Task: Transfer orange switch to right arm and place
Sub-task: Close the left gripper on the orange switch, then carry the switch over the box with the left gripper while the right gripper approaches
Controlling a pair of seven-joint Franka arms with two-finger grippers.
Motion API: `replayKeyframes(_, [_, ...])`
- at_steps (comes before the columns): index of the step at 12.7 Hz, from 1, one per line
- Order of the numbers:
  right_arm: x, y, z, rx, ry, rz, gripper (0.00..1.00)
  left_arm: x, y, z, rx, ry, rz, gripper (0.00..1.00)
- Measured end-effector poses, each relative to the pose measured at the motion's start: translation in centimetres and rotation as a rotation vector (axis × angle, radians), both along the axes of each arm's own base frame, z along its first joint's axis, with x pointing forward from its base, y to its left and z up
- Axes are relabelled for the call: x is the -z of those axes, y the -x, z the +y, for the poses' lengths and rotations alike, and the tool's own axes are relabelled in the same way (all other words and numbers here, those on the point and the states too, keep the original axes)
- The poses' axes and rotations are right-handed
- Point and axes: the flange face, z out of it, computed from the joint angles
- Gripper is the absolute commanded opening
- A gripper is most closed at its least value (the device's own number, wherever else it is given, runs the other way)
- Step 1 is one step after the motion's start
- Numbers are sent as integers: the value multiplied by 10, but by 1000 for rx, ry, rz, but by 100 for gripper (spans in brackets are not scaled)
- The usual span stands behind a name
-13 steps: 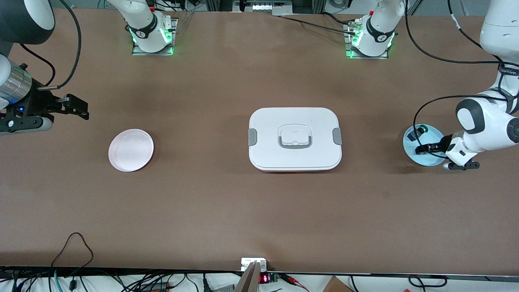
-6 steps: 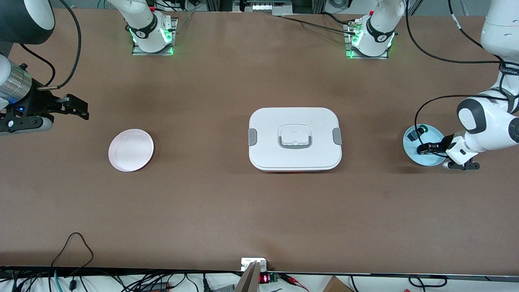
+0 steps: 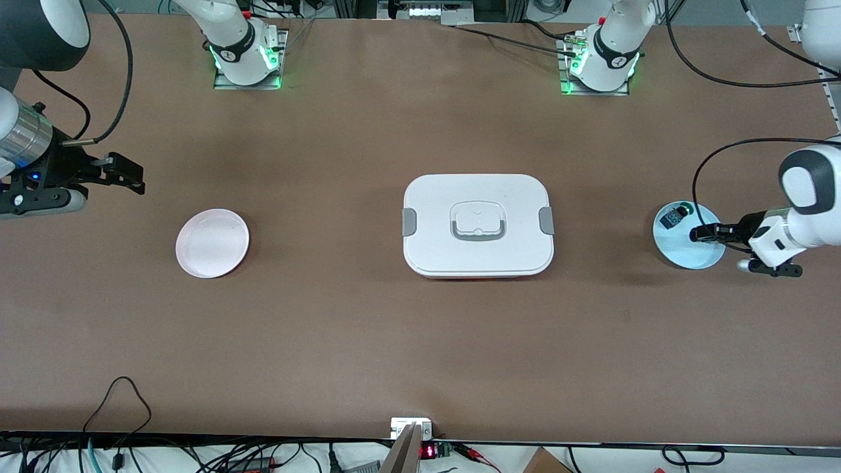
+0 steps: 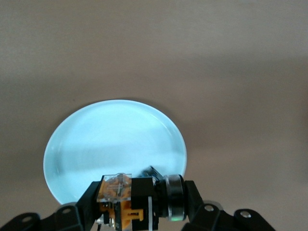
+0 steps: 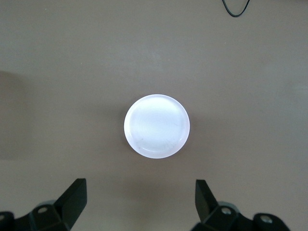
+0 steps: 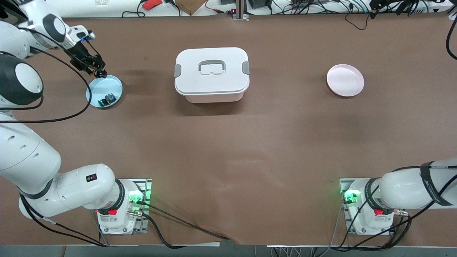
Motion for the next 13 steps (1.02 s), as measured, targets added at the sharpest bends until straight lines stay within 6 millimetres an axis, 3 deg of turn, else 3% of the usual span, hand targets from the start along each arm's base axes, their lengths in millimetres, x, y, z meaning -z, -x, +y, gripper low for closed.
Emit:
replayKeyframes(4, [2, -4, 2, 0, -9, -1, 100, -54, -16, -45, 51, 195, 63, 45])
replayKeyframes(6, [8, -7, 1, 1, -10, 9, 100, -70, -21, -86, 77, 336, 87, 45])
replayKeyframes(9, [4, -8, 4, -6, -11, 2, 100, -87, -25, -148, 93, 583, 92, 38])
replayKeyframes(11, [-3, -5, 12, -21, -11, 1, 100, -100, -29, -191, 134, 742, 51, 37])
replayKeyframes(13, [4, 0, 19, -45, -9, 52, 100, -107, -33, -225, 209, 927, -25, 38])
